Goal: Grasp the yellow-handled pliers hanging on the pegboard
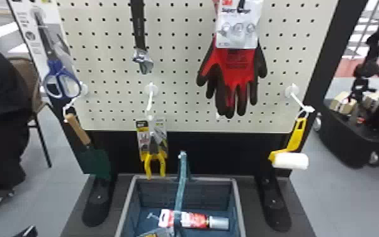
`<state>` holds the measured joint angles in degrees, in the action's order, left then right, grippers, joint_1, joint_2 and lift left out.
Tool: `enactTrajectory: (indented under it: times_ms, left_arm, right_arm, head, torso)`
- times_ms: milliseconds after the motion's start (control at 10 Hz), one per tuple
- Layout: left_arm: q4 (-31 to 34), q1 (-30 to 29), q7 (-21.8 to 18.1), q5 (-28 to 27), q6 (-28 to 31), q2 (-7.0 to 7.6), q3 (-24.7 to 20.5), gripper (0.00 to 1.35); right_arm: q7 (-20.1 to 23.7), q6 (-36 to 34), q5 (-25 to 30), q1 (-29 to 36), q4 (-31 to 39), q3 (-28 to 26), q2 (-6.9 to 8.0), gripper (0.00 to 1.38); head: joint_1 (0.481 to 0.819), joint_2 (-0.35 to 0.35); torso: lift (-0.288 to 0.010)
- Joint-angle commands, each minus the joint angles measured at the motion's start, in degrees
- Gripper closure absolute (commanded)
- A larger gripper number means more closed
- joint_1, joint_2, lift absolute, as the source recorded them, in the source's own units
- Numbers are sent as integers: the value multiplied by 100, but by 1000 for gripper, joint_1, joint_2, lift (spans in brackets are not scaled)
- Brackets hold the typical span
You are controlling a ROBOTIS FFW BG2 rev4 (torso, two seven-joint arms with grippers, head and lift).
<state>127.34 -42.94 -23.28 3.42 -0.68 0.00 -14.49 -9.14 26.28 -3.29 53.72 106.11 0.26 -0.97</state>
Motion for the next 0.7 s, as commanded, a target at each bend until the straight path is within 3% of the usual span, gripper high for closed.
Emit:
enactTrajectory:
  times_ms: [0, 600]
  left_arm:
    - [-366, 525, -300, -79, 104, 9, -150, 243]
    - [-2095, 2740, -1574, 387, 376, 615, 61, 242]
  right_arm:
    - [0, 0, -5, -4, 0, 0, 0, 268]
    - [114, -44, 39, -78, -56, 0, 102, 268]
  head:
    - [549, 0]
    - [549, 0]
  torso:
    - [-100]
    - [-100]
